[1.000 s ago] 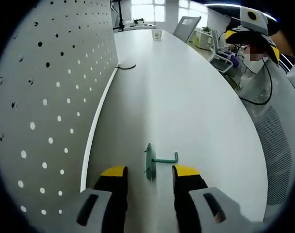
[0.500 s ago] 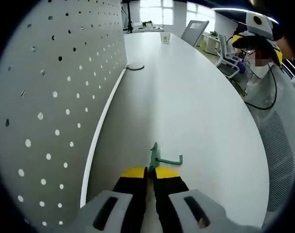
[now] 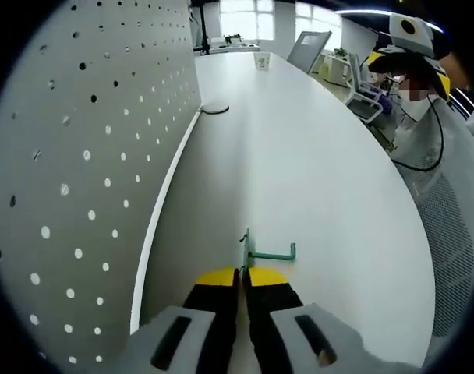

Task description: Insert the hook assembly into the mounting plate slot until the hook locks in place.

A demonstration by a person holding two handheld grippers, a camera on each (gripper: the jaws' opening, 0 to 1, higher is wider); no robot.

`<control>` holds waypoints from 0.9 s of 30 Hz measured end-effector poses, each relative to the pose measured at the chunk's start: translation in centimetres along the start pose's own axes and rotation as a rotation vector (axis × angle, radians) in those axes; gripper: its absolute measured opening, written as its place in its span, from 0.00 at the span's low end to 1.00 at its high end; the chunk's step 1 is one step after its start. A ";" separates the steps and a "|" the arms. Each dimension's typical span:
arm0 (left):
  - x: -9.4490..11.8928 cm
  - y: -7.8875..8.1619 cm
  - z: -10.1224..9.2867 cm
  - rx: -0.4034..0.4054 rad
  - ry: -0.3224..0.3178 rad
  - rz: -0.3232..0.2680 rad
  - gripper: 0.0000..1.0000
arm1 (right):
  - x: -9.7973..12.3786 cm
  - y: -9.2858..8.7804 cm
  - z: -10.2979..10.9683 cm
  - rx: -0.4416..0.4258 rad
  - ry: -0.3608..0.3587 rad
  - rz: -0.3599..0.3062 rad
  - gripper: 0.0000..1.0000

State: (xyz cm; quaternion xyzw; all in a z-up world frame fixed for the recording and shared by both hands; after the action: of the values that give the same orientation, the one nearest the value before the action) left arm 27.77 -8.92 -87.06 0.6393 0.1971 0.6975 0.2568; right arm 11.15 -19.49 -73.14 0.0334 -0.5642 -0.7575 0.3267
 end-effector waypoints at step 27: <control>4.7 2.3 0.9 0.134 0.102 -0.254 0.03 | -0.7 0.6 0.7 0.001 0.027 -0.025 0.57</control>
State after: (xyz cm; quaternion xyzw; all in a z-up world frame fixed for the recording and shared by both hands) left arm 28.21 -7.96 -81.83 0.5886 0.3355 0.6762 0.2893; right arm 11.71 -18.60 -72.56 0.0509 -0.5595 -0.7609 0.3247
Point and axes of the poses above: the point that each gripper's makers call its tool centre point, and the gripper's own axes: x roughly backward along the fingers, z roughly to its left, y roughly out of its top, the point moved 1 cm from there along x, roughly backward along the fingers, and after that the axes turned 8 degrees about -x, right-handed, at the moved point
